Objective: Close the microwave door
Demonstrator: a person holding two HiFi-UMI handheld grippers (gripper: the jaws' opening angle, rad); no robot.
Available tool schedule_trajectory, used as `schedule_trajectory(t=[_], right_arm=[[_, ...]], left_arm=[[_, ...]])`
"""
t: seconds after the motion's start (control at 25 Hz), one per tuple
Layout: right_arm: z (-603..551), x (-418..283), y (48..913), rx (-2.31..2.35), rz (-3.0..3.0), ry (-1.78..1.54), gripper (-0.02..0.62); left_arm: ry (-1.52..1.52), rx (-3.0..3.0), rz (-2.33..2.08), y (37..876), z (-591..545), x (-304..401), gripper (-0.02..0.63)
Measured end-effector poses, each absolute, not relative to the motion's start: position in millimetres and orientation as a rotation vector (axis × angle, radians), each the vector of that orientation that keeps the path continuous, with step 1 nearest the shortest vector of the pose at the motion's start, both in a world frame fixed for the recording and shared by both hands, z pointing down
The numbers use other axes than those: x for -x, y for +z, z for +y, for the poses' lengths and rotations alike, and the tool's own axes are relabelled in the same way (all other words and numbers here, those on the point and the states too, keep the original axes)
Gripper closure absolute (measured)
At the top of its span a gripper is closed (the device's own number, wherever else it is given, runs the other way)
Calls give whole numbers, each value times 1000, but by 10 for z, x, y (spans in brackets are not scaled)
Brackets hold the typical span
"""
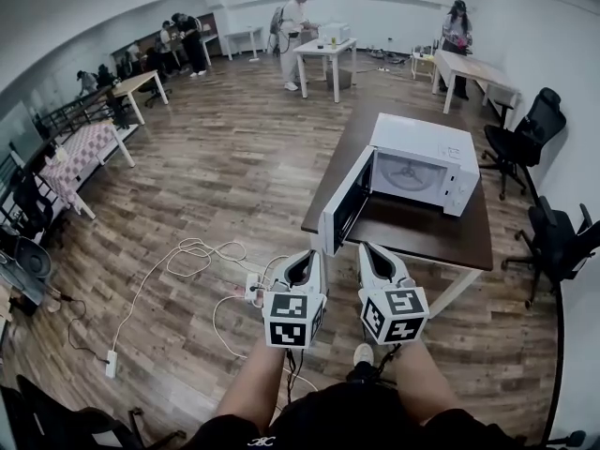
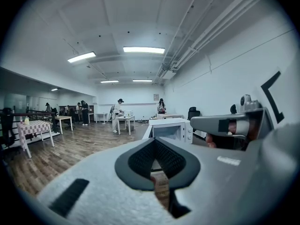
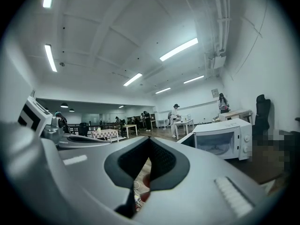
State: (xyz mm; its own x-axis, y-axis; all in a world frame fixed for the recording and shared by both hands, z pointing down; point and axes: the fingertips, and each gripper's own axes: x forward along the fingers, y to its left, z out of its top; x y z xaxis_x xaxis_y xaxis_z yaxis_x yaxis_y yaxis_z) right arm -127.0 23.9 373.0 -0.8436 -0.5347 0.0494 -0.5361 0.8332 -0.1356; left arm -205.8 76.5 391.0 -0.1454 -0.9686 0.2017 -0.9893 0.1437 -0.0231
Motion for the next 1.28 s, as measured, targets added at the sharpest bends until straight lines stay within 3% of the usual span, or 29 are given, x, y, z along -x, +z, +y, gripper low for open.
schedule_trajectory(t=[0.84,1.28], right_arm=[[-1662,1799,3784,-701,-2982,273,589],[-2090,2021,3942,-618,-2958,284,589]], left_arm=[[189,-1801,-2269,3979,-977,2603,597],[182,-1722,-2274,4160,-1279,2814,597]])
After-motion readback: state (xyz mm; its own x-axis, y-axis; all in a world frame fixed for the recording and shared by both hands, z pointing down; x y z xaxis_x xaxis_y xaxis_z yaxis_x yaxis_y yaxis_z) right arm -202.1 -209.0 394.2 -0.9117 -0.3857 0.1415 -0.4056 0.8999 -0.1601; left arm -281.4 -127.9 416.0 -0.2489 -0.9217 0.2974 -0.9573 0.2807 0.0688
